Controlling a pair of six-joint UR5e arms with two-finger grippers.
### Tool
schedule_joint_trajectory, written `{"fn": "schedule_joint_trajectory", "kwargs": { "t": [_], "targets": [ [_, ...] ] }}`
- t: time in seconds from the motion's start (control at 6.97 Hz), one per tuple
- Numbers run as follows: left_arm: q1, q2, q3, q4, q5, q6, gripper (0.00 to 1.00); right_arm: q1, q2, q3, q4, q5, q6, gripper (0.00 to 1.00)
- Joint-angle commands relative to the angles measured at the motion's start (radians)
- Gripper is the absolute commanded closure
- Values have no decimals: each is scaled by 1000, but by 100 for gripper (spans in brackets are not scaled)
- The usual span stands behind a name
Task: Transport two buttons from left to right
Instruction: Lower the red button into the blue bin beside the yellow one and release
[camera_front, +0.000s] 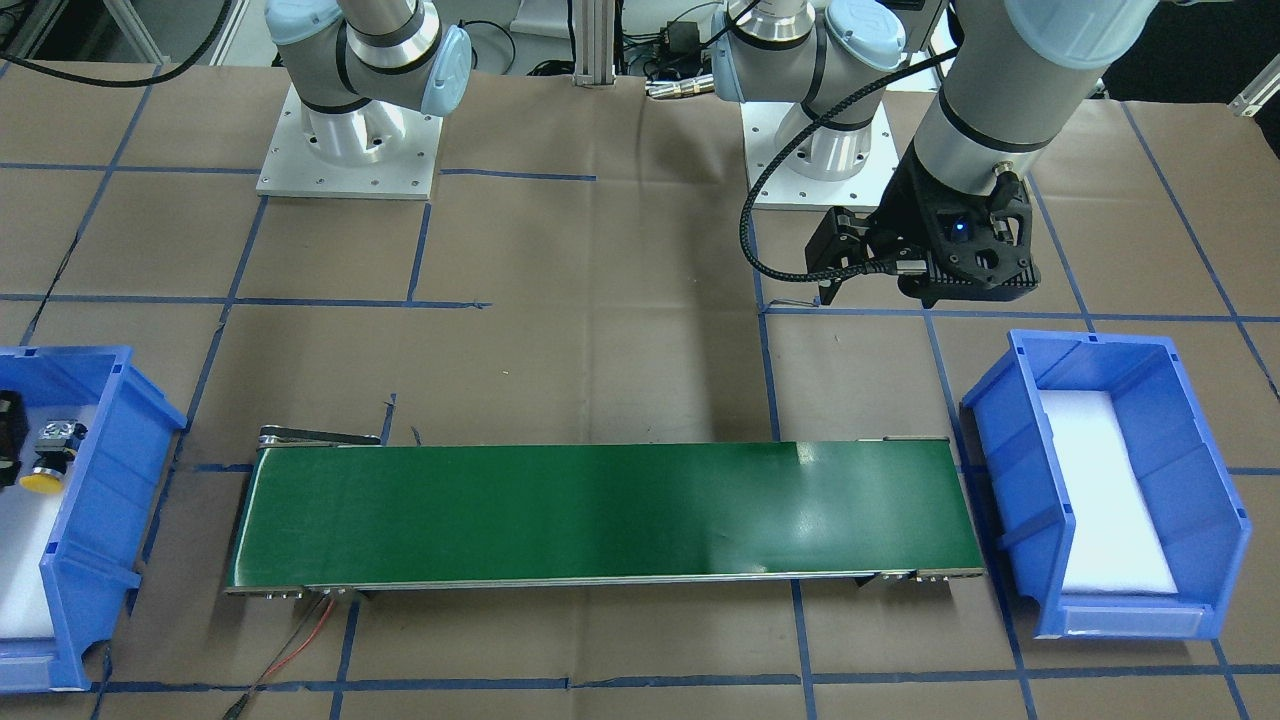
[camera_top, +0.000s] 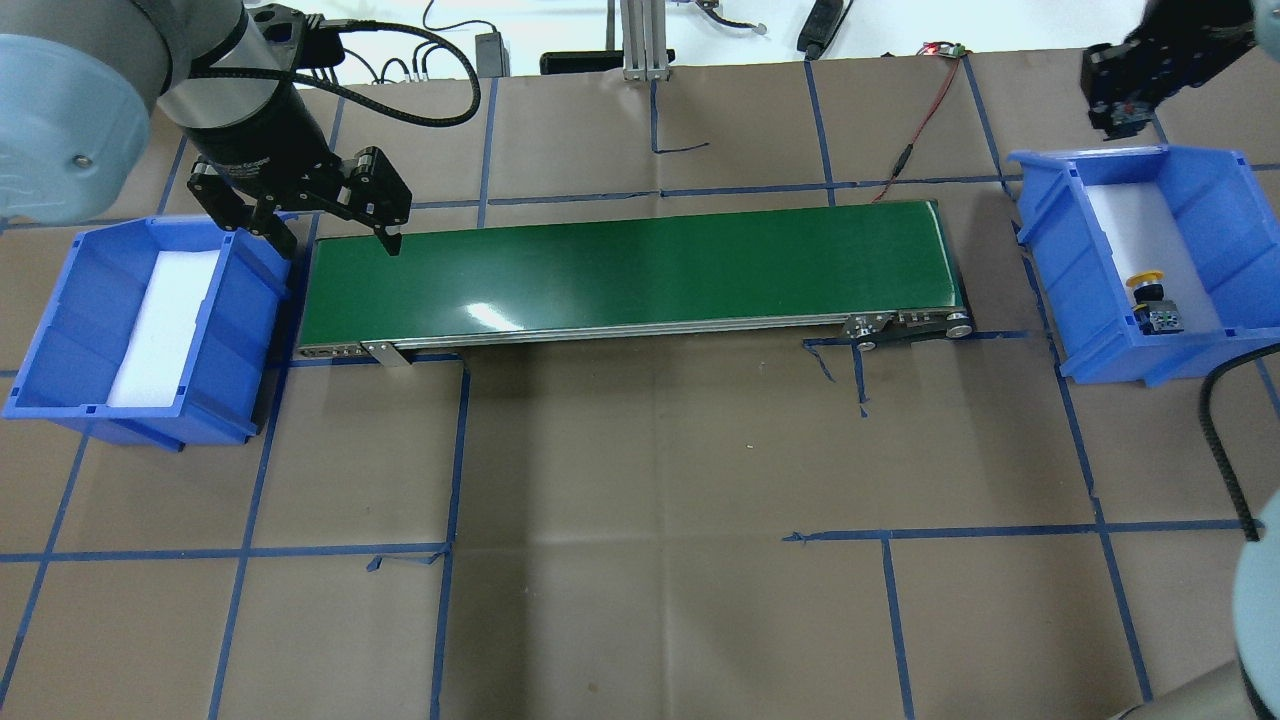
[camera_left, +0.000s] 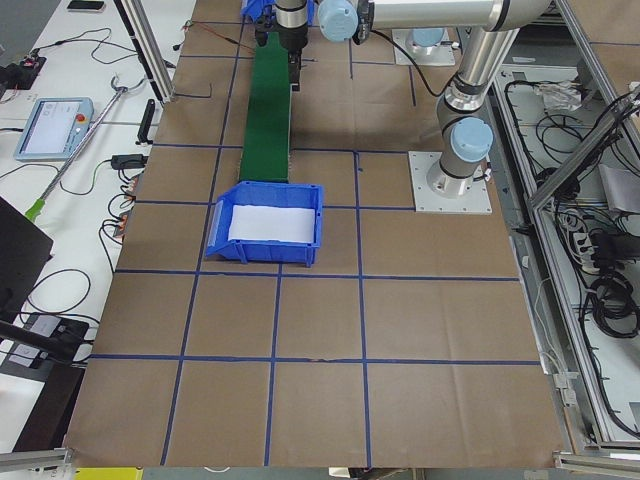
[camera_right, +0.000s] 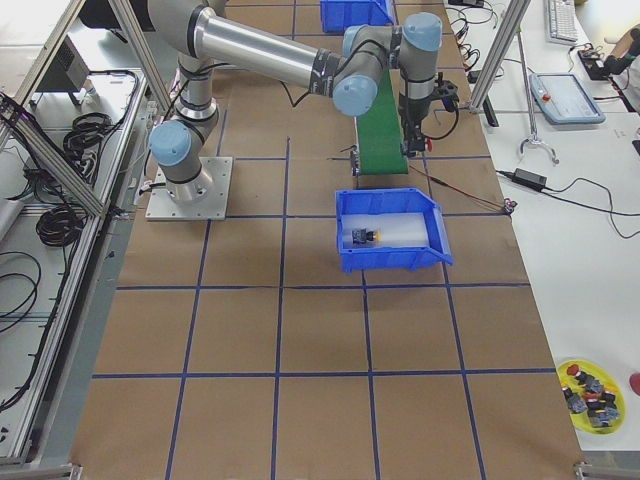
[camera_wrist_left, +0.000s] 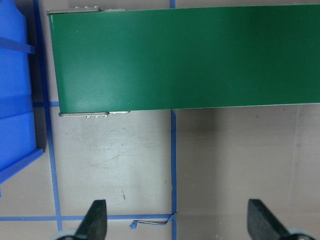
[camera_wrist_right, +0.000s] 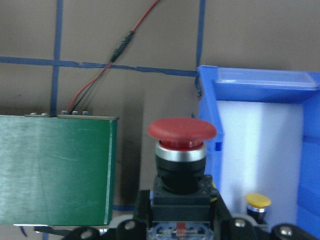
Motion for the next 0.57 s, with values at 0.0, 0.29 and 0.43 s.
{"fn": "schedule_joint_trajectory", "kwargs": {
  "t": [0.0,0.29,0.43],
  "targets": [
    [0,0,0,0,0,0,0,-78,72,0,-85,-1,-89,94],
    [0,0,2,0,-2,-3,0,-93,167,10,-140,3,-106,94],
    [0,0,2,0,-2,-2,0,-93,195,27,-143,3,-106,94]
  ]
}}
